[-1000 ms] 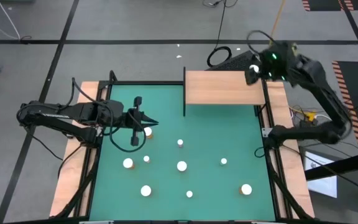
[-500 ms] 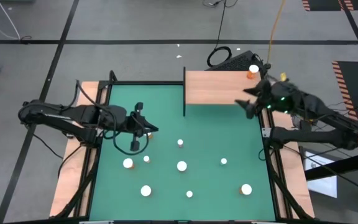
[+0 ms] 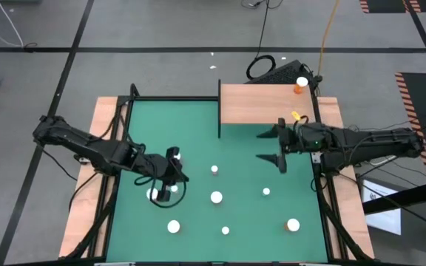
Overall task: Pick and place medicine bottles onto shelf by color
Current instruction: Put the orange pill bottle on the shelf
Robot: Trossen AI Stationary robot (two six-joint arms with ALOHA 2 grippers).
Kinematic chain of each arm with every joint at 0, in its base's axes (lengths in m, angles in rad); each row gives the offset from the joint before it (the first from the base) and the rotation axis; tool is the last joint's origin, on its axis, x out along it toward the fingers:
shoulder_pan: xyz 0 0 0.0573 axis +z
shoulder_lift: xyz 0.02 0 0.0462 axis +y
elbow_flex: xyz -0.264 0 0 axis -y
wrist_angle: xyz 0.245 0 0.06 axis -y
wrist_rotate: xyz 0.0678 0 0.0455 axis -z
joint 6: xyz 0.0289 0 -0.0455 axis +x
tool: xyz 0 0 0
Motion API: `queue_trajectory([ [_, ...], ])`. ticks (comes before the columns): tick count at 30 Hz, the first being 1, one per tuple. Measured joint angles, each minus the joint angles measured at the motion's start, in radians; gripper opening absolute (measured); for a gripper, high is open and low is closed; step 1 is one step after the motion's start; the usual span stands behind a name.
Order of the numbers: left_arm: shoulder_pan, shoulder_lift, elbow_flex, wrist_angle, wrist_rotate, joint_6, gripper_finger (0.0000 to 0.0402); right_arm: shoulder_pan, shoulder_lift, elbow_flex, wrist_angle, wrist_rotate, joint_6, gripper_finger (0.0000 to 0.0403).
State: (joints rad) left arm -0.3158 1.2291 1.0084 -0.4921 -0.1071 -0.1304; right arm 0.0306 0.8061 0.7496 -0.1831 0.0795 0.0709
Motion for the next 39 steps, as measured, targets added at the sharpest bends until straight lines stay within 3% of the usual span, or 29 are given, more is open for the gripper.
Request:
queue_trajectory([
  [5,-0.042,0.01,0.0,-0.004,-0.017,-0.134,0.0026,0.067,0.004,-0.026,0.006,-0.002,0.022,0.0334],
  [12,-0.108,0.009,0.0,-0.125,-0.184,-0.335,0.0035,0.144,-0.012,-0.025,0.009,0.002,0.024,0.0334],
  [19,-0.153,0.009,0.0,-0.362,-0.341,-0.646,0.012,0.199,-0.011,-0.025,0.009,0.004,0.077,0.0334],
  [26,-0.139,0.01,0.0,-0.514,-0.369,-0.877,0.0207,0.222,-0.011,-0.024,0.069,0.006,0.047,0.0334],
  [31,-0.072,0.043,0.0,-0.535,-0.371,-0.875,0.0232,0.22,-0.006,-0.023,0.102,0.006,0.037,0.0334],
  [39,0.062,0.14,-0.001,-0.525,-0.328,-0.82,0.0235,0.22,0.023,-0.023,0.103,0.059,0.04,0.0334],
])
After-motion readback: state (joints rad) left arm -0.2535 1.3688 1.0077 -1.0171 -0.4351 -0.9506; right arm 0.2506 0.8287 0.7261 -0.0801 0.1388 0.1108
